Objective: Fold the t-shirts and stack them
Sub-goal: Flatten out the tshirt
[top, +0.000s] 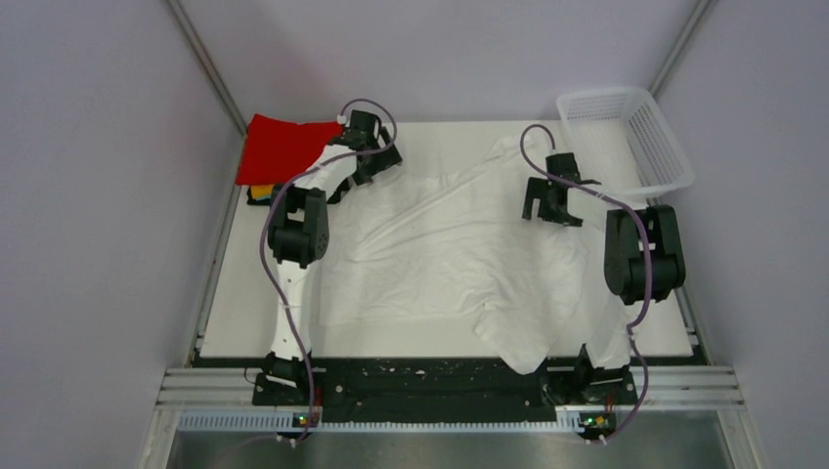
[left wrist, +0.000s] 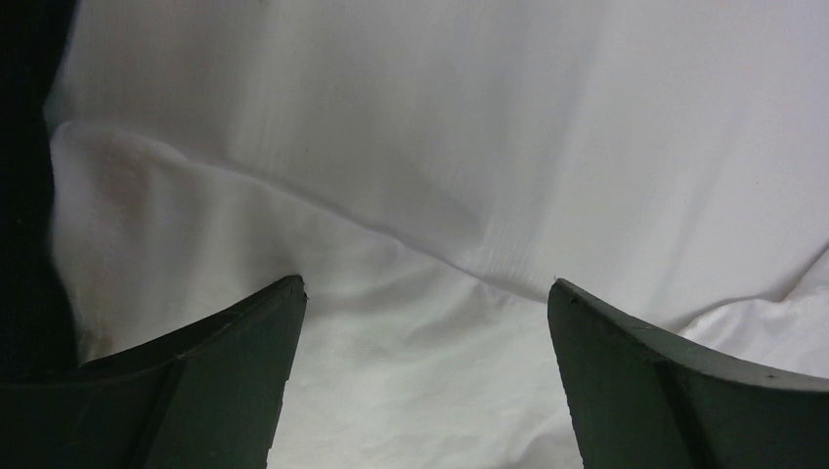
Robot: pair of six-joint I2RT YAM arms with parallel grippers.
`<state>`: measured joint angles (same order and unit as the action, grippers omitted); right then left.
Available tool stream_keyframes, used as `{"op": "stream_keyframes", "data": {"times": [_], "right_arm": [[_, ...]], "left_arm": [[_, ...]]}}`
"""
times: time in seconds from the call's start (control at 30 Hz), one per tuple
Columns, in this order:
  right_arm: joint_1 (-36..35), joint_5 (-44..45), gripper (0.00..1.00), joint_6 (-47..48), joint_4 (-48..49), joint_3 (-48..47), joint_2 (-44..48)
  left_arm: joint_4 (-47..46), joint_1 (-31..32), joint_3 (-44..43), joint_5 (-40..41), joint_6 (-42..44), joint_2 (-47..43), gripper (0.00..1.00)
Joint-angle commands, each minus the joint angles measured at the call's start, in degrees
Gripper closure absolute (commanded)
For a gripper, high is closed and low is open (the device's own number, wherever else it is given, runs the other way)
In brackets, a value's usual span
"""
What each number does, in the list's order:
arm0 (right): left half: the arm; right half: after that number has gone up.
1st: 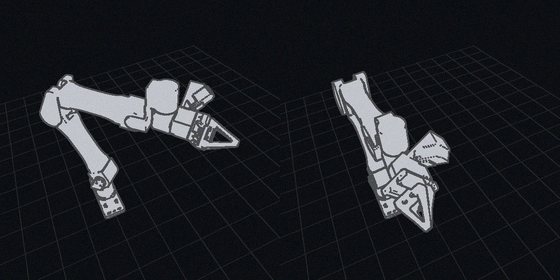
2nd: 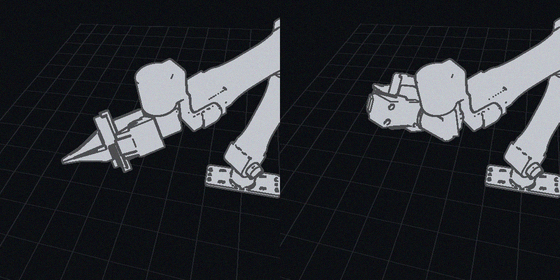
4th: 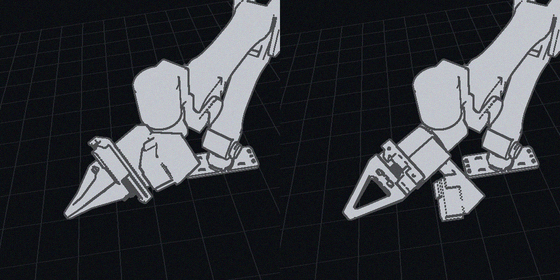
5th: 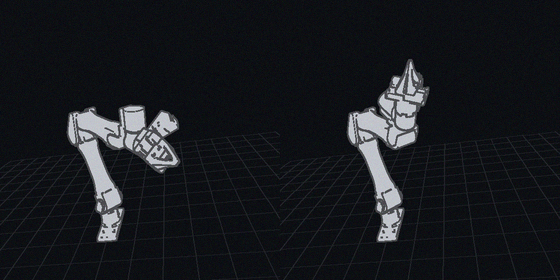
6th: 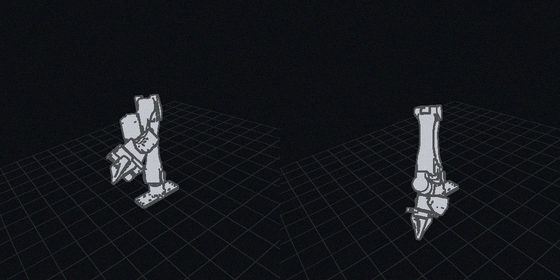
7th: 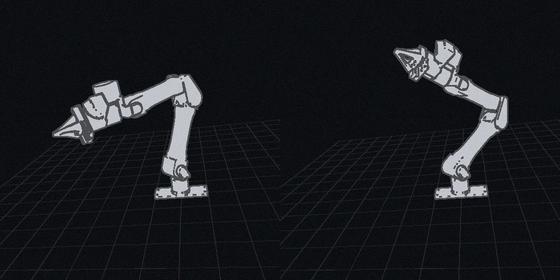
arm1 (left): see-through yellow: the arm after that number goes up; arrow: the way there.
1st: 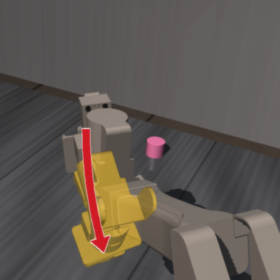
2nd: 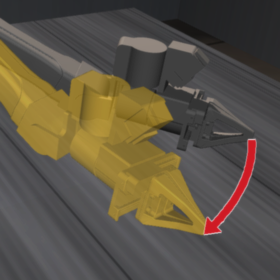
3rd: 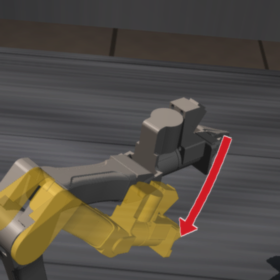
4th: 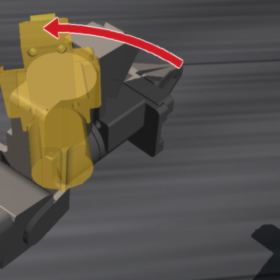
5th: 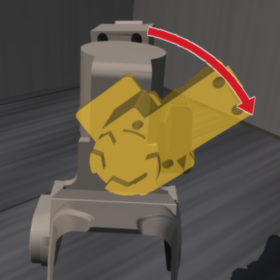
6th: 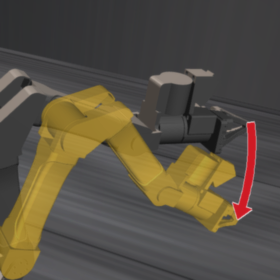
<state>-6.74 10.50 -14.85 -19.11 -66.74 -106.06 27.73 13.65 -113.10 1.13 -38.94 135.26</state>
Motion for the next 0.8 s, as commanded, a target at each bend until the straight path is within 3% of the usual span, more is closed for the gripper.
{"op": "stream_keyframes", "data": {"times": [0.0,0.17,0.37,0.77], "right_arm": [[1.1,2.4,0.01,0.8,-1.4,-1.8,-1.6],[1.1,-1.0,0.01,1.9,-0.8,-8.0,-1.1],[0.8,-8.9,0.01,1.4,2.9,-15.5,-2.4],[-1.3,-17.9,0.01,-5.1,11.3,-39.5,-23.9]], "left_arm": [[2.8,-1.0,-5.7,-0.6,-1.3,4.4,0.01],[5.3,-1.5,-12.6,-0.8,-3.9,8.8,0.01],[3.3,-1.8,-13.3,-3.5,-4.8,9.1,0.01],[2.2,-1.8,-12.2,-4.4,-4.9,8.0,0.01]]}}
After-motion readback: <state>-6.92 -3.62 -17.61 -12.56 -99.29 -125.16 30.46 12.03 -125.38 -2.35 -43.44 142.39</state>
